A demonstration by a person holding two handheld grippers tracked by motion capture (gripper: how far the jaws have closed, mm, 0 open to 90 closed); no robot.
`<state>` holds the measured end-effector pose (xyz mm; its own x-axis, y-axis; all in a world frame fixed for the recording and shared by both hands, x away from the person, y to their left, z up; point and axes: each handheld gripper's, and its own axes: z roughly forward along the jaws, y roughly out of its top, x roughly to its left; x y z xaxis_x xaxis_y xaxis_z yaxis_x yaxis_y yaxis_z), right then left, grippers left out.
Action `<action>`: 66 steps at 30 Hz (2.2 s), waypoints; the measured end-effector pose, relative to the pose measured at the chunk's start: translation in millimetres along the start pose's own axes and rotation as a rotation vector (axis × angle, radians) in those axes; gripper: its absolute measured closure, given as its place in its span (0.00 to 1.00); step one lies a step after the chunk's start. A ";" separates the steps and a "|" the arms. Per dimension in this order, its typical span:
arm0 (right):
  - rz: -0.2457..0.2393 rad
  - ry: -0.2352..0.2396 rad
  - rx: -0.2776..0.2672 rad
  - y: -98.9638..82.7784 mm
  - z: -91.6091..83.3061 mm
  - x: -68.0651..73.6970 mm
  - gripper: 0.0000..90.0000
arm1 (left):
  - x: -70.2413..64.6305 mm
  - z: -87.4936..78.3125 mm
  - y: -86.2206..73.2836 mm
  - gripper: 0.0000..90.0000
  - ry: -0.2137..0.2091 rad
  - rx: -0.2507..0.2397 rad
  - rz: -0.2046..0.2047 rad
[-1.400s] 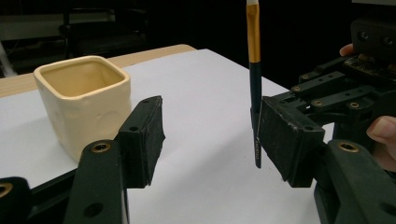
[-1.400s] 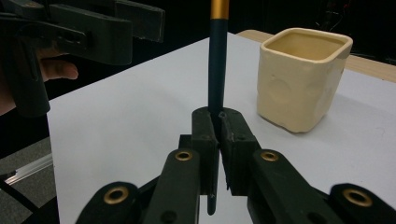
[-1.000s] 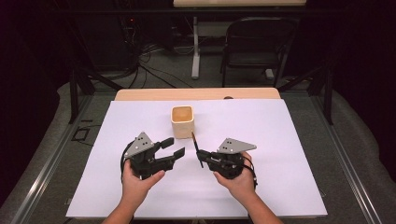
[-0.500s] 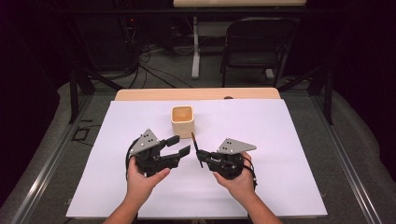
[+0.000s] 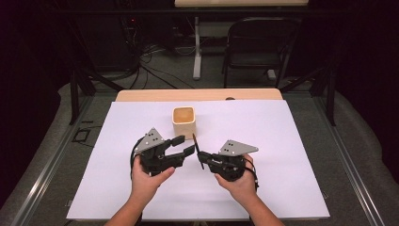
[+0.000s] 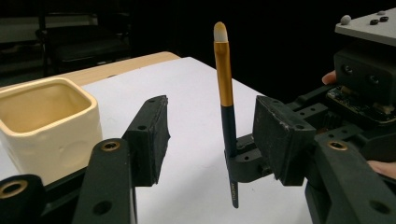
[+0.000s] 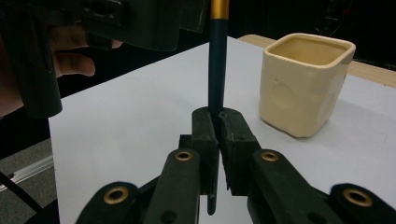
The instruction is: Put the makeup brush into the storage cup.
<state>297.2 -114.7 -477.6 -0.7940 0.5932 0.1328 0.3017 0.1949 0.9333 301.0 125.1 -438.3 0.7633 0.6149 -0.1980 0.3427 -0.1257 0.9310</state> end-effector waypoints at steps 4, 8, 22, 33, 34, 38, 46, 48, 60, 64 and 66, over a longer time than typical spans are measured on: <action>-0.004 0.004 -0.004 0.1 0.7 1.3 0.94 | 1.4 2.6 -0.4 0.53 -0.004 -0.001 -0.017; -0.006 0.006 -0.004 0.1 1.3 2.7 0.94 | 2.6 5.0 -0.4 0.55 -0.014 -0.011 -0.031; -0.011 0.015 0.008 -1.4 4.0 5.6 0.94 | 2.8 11.7 -0.1 0.64 -0.018 -0.012 -0.067; -0.011 0.021 0.016 -3.1 6.5 7.7 0.94 | 1.9 12.4 0.9 0.73 -0.037 -0.018 -0.085; -0.016 0.023 0.014 -3.3 7.1 7.6 0.94 | 1.8 12.5 0.9 0.73 -0.039 -0.018 -0.088; -0.015 0.027 0.016 -3.9 8.2 8.3 0.94 | 1.5 12.8 1.1 0.77 -0.041 -0.015 -0.098; -0.015 0.027 0.019 -4.4 8.5 9.0 0.94 | 2.9 11.8 1.4 0.82 -0.045 -0.007 -0.123; -0.015 0.026 0.020 -4.6 8.8 9.1 0.94 | 3.5 11.3 1.5 0.84 -0.052 -0.006 -0.137; -0.017 0.028 0.029 -5.6 10.3 8.9 0.94 | 3.9 10.8 2.1 0.92 -0.050 0.001 -0.153; -0.013 0.030 0.023 -5.8 10.5 8.8 0.94 | 3.6 10.9 2.7 0.92 -0.052 0.005 -0.152; -0.013 0.033 0.023 -5.9 10.5 8.5 0.94 | 3.3 11.1 2.9 0.92 -0.048 0.006 -0.150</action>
<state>294.2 -102.6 -485.5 -0.8147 0.5648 0.1316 0.3026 0.2205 0.9273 310.6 118.1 -439.7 0.7285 0.5892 -0.3494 0.4579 -0.0395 0.8881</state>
